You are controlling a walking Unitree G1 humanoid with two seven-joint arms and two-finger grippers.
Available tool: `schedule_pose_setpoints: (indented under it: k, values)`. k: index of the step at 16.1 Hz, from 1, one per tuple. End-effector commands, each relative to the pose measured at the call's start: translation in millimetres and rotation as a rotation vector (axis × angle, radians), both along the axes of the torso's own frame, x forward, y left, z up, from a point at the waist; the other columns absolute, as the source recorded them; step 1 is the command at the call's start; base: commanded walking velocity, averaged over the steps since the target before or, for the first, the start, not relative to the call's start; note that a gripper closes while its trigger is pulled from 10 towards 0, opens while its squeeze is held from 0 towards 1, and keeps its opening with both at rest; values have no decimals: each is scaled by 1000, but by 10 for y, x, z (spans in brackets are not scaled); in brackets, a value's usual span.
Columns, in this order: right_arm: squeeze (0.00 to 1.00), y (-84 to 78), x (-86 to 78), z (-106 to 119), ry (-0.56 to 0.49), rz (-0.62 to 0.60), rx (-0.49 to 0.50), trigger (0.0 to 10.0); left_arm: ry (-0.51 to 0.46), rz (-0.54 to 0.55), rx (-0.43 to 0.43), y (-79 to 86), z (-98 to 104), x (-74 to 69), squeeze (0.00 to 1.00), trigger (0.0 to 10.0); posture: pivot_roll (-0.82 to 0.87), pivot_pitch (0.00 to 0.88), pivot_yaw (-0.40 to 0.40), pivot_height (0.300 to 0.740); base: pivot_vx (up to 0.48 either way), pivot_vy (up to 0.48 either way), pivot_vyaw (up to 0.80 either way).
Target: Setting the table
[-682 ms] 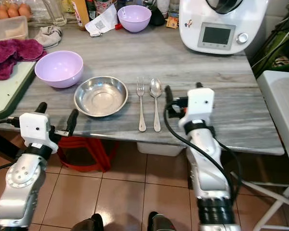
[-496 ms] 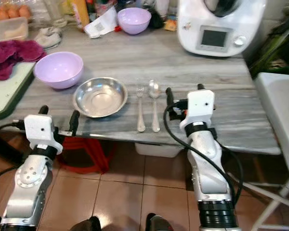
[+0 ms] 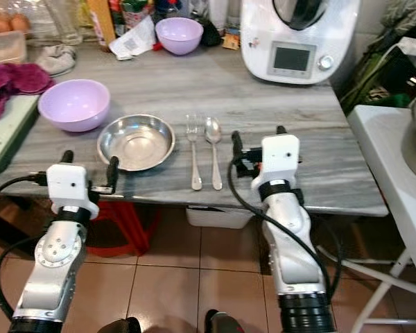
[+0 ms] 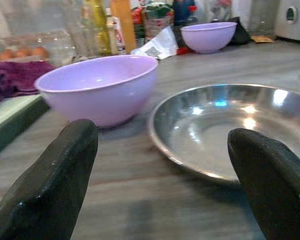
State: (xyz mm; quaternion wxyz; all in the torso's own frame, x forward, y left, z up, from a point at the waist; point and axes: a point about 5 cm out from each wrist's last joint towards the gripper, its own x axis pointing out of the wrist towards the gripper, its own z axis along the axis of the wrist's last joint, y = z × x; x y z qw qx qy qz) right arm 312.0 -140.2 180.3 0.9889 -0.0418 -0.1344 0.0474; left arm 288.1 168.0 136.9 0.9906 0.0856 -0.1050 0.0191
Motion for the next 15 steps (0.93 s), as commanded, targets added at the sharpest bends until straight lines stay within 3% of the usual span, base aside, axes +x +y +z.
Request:
schedule_pose_setpoints:
  k: [1,5,8,12,15]
  values:
    - [0,-82,-25,-15,-13,-48,16,10000,17,10,12,7,-38,-23,0,10000,-69,145,-9,740,0,0,0]
    - [0,-288,-68,-265,35,-219,62,10000,32,23,33,80,-74,-80,0,10000,-56,141,28,740,0,0,0]
    - [0,-404,-120,-326,45,-271,62,10000,36,11,35,68,-55,-77,0,10000,-60,158,42,740,0,0,0]
    - [0,-277,-124,-333,46,-221,43,10000,43,13,40,83,-43,-75,0,10000,-71,185,32,740,0,0,-672]
    - [0,-224,-86,-271,26,-188,37,10000,38,19,40,93,-9,-52,0,10000,-69,190,24,740,-266,0,0]
